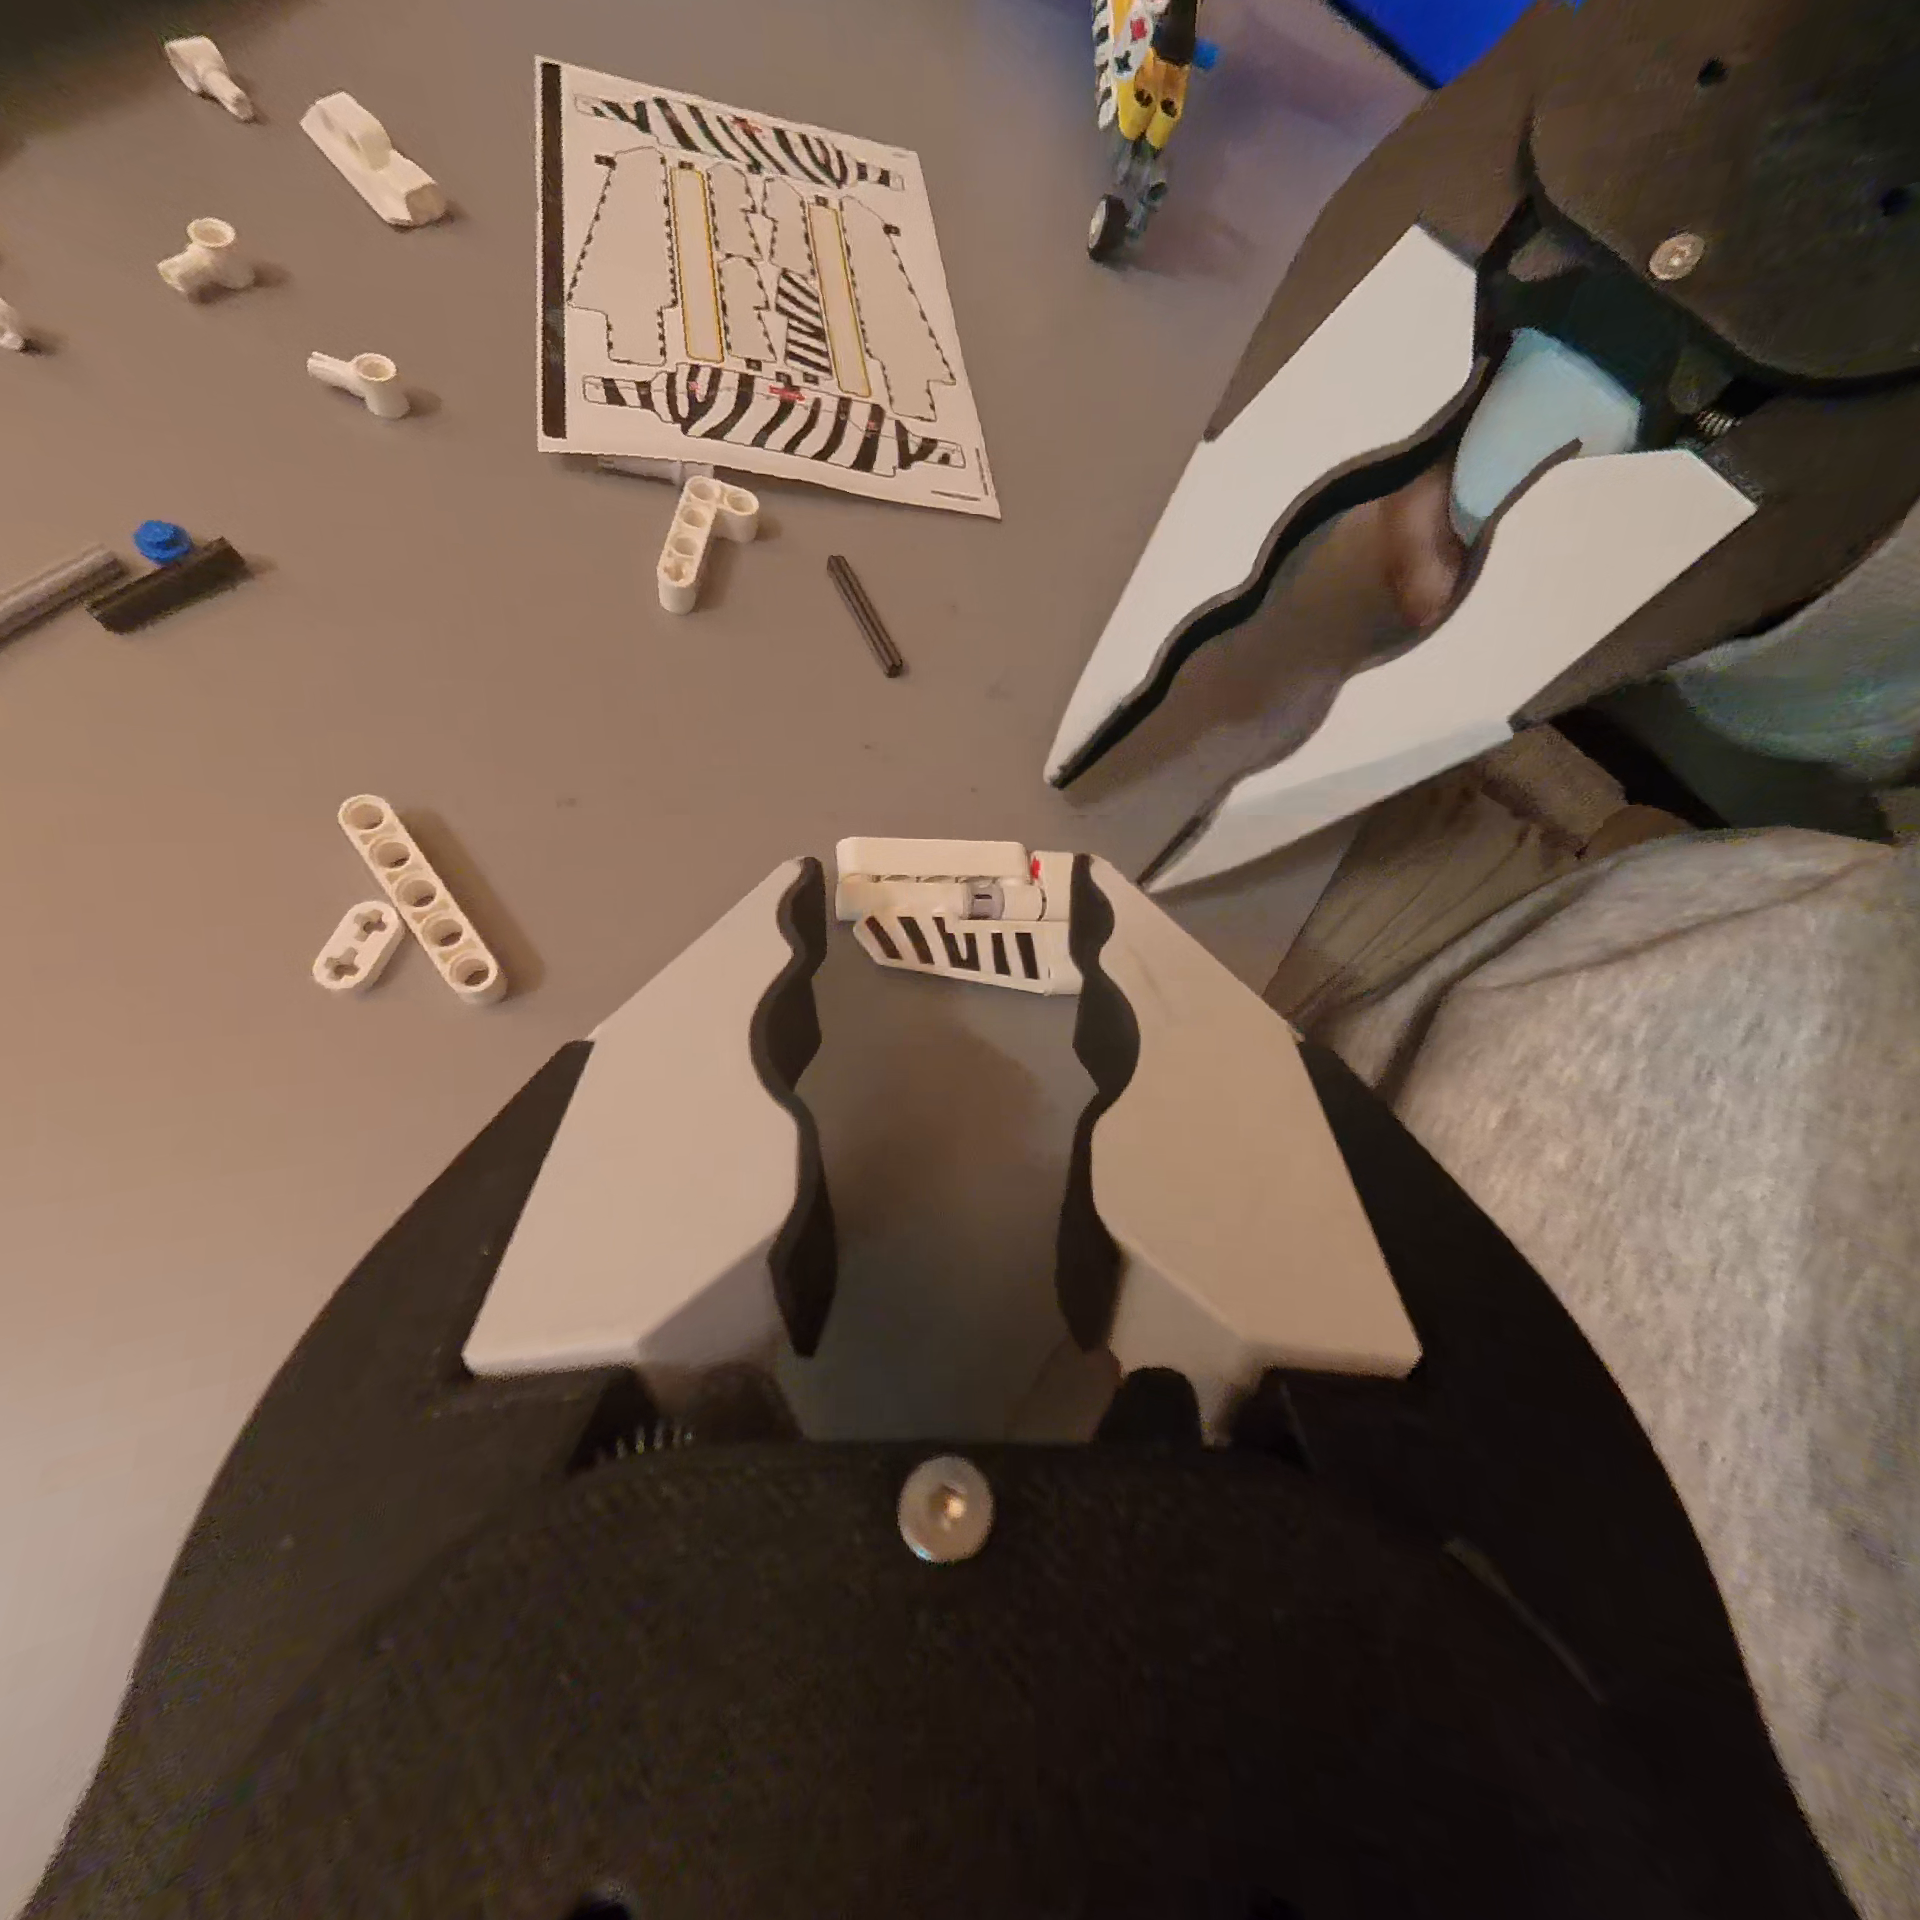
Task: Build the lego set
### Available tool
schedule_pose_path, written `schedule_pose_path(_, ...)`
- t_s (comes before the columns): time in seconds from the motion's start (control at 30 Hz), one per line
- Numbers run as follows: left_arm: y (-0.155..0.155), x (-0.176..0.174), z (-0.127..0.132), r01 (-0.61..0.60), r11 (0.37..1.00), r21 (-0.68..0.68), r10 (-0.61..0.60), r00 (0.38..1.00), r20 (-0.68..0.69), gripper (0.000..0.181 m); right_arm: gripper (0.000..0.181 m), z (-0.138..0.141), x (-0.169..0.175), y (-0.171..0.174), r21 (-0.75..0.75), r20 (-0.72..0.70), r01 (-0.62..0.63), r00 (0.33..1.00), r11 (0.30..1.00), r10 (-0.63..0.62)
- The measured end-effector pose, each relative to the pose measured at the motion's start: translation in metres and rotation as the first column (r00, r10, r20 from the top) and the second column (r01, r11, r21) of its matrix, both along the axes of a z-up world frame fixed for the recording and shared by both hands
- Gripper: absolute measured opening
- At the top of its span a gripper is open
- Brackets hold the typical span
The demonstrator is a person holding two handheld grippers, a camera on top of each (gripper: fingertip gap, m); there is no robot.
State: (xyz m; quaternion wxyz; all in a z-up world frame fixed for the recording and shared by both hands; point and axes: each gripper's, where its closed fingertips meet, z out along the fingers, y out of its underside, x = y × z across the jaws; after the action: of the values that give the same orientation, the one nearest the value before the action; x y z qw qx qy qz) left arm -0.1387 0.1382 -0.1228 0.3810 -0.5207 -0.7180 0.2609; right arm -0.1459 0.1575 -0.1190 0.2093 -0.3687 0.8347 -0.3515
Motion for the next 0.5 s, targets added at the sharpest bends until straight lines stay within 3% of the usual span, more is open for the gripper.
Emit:
schedule_pose_path(0.07, 0.000, 0.001, -0.001, -0.004, 1.000, -0.004, 0.004, 1.000, 0.018, 0.051, 0.031, 0.000, -0.002, 0.001, -0.061, -0.073, -0.072, 0.995, 0.996, 0.068)
schedule_pose_path(0.2, -0.001, 0.003, 0.003, -0.021, 0.999, 0.031, 0.021, 1.000, 0.012, 0.051, 0.041, 0.004, -0.006, -0.002, -0.150, -0.179, -0.248, 0.959, 0.957, 0.221)
schedule_pose_path(0.5, 0.009, 0.001, 0.000, -0.015, 0.999, 0.039, 0.014, 1.000, 0.013, 0.062, 0.063, -0.006, 0.005, -0.010, -0.037, -0.248, -0.552, 0.812, 0.833, 0.528)
